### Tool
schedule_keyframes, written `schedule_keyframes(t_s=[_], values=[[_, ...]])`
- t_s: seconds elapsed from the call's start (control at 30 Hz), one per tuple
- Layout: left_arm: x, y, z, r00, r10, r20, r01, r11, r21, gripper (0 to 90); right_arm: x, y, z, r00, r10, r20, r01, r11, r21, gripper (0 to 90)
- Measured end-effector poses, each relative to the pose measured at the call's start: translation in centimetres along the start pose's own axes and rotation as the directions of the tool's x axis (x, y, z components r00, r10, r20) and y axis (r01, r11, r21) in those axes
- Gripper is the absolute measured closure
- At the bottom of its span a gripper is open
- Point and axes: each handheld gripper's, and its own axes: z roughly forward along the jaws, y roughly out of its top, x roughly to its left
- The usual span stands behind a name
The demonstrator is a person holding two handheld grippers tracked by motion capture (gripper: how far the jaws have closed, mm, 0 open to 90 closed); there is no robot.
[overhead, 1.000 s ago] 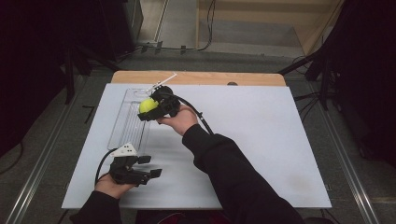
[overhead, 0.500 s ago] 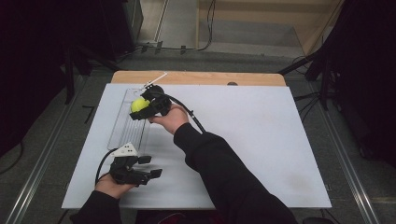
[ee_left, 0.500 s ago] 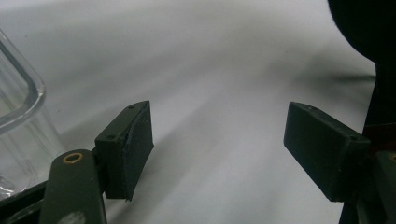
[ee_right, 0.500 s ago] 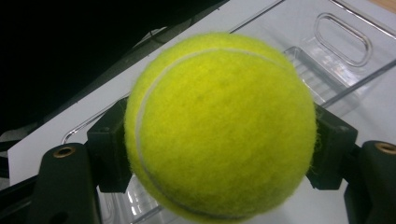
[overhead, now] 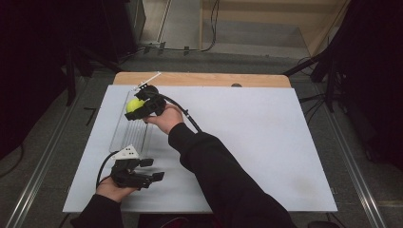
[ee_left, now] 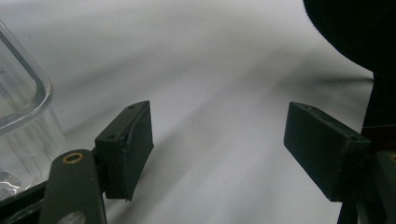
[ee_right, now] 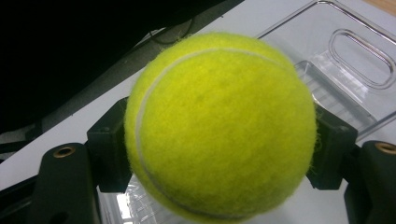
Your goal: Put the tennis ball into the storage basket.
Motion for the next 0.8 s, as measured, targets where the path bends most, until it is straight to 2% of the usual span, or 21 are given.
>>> schedule_keyframes(t_s=[0.17,0.27,0.37,0.6,0.8], values=[[0.0,0.0,0.0,1.0000,0.004,-0.004,-0.004,1.0000,0.002,24.6,-0.1,0.1,0.7,0.9997,0.021,-0.010,-0.021,1.000,0.015,23.4],[0.0,0.0,0.0,1.0000,0.006,-0.002,-0.006,1.0000,0.001,24.5,-0.3,0.1,1.0,0.9994,0.033,-0.014,-0.033,0.999,0.002,23.3],[0.0,0.0,0.0,1.0000,0.005,-0.002,-0.005,1.0000,0.000,24.5,-0.3,0.1,1.3,0.9996,0.027,-0.012,-0.027,1.000,-0.009,23.4],[0.0,0.0,-0.1,1.0000,0.004,-0.002,-0.004,1.0000,-0.001,24.6,-0.3,-0.2,2.1,0.9999,0.011,-0.008,-0.011,1.000,0.015,23.2],[0.0,0.0,-0.1,1.0000,0.001,-0.002,-0.001,1.0000,-0.002,24.6,-0.3,-0.5,2.9,0.9997,0.022,-0.011,-0.022,0.999,0.034,23.0]])
